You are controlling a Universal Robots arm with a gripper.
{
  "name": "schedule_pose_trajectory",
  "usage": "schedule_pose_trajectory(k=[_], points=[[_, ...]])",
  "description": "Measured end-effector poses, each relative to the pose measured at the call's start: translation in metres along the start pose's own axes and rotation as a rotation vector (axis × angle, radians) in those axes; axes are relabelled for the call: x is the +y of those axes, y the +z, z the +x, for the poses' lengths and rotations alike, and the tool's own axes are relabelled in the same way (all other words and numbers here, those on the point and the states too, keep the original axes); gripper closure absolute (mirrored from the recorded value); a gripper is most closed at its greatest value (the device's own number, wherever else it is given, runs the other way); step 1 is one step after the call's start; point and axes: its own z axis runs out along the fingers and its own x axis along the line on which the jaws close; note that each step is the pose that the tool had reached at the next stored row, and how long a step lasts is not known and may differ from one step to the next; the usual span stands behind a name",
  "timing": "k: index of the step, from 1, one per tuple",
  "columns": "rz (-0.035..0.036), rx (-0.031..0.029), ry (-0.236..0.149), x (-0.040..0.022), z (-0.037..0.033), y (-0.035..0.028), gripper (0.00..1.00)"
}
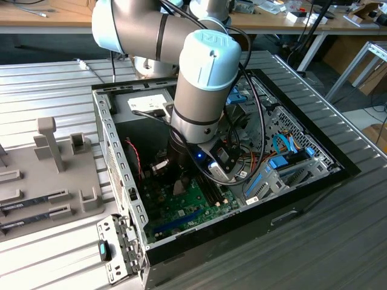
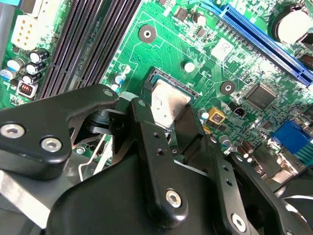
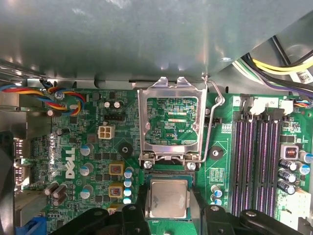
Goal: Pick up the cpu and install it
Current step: 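Place the cpu into insertion slot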
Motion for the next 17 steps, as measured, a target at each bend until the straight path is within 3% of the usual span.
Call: schedule_pose_trajectory(k=[2,7,12,17], points=[[-0.0004,-0.0016,0.0,0.0,0.0002,-0.0018,0.53],[0.0004,-0.0104,0.001,-0.0011,0.0006,-0.019,0.53],[0.0003,-0.012,0.001,-0.0019,0.0008,-0.0325,0.53],[-0.0014,-0.0124,0.001,-0.0032,0.0011,-0.0525,0.53]])
